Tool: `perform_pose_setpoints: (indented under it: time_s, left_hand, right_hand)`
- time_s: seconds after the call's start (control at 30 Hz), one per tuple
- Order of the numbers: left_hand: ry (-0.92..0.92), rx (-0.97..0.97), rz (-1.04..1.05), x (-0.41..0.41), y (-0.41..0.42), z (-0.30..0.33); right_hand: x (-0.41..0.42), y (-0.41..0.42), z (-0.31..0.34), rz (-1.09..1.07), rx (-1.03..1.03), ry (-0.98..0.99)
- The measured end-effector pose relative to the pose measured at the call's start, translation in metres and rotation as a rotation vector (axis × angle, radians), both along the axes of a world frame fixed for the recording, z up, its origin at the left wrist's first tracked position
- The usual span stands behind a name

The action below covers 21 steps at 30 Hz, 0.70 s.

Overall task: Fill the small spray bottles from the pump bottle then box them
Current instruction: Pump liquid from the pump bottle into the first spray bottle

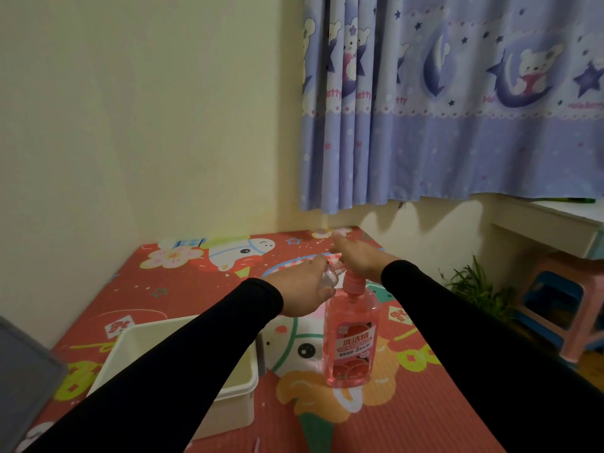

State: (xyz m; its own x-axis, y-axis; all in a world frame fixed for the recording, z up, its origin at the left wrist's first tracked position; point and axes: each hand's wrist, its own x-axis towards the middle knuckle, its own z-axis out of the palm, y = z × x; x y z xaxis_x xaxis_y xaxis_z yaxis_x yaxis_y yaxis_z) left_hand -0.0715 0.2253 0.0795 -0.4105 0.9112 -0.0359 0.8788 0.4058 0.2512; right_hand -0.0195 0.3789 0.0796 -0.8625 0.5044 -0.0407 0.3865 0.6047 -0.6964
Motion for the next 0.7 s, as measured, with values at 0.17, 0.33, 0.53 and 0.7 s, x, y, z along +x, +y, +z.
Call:
perform_pose_setpoints:
  time_s: [0.17,0.33,0.53,0.7]
  left_hand:
    - [-0.013,0.027,-0.008,-0.002,0.0,0.009]
    - [-0.02,0.0,-0.002,0.001,0.0,-0.002]
    - [-0.005,-0.007,0.004,0.002,0.0,0.0]
    - [-0.029,0.029,0.004,-0.002,0.0,0.004]
  right_hand:
    - [-0.004,0.009,0.004,-0.021,-0.06,0.075]
    - [0.001,0.0,-0.004,-0.014,-0.002,-0.005]
    - [0.0,0.003,-0.002,0.018,0.068,-0.025]
    - [-0.003,0.005,0.002,-0.025,-0.011,0.071]
